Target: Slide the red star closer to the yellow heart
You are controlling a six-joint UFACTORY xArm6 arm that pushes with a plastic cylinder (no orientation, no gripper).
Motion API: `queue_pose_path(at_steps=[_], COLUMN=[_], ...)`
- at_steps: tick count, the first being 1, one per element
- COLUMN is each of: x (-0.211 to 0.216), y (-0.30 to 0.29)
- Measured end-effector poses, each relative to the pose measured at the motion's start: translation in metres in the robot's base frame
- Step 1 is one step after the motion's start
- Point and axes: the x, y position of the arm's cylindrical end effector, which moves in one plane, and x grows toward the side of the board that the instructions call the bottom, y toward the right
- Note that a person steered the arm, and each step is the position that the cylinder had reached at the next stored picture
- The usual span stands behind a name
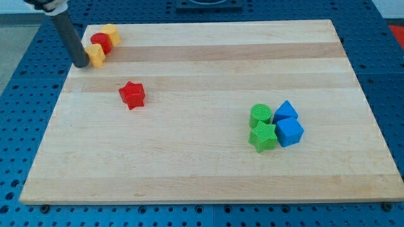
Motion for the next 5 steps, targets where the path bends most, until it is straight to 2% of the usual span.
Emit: queue_pose_path(at_steps=[1,2,4,5], x=[0.011,0.042,0.050,0.094], y=[0.001,0.016,0.156,0.175])
